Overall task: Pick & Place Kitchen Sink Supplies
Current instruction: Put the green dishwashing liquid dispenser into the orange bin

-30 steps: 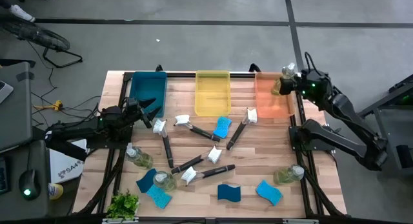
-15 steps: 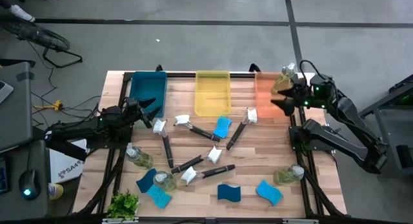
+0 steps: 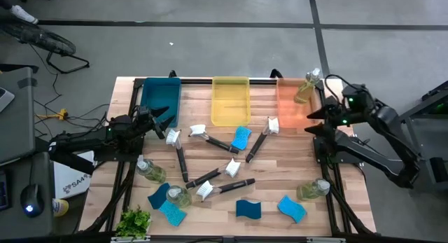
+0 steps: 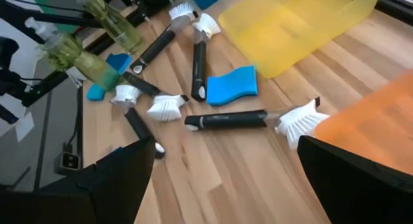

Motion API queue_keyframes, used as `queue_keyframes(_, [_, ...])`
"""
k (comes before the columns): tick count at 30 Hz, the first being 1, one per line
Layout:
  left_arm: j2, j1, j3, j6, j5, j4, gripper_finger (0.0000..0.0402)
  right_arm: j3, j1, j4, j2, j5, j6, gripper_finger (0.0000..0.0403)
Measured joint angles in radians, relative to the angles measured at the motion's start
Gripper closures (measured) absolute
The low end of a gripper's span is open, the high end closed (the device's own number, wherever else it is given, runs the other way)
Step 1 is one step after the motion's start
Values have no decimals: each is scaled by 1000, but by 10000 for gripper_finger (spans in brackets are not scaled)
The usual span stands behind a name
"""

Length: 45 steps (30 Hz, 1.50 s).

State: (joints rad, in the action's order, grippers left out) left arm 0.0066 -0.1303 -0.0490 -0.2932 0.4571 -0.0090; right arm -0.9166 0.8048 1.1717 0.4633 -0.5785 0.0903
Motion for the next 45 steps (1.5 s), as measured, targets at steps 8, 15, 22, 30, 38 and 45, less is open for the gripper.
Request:
queue_keyframes(8, [0,0,0,0,0,0,121,-227,-22,287,1,56,-18,29])
queue_keyframes(15, [0,0,0,0,0,0,121,-358,-22,401,-13,26,-55,29])
queue_keyframes(22, [0,0,0,0,0,0,121,-430,-23,400,-10,-21,-58,29])
queue_keyframes(30, [0,0,0,0,0,0,121,-484,-20,399,54,-39,-70,29])
queue_keyframes(38, [0,0,0,0,0,0,121,-504,-20,373,173,-25,-101,29])
queue_keyframes(45, [0,0,0,0,0,0,121,-504,-58,264,305,17,-101,29])
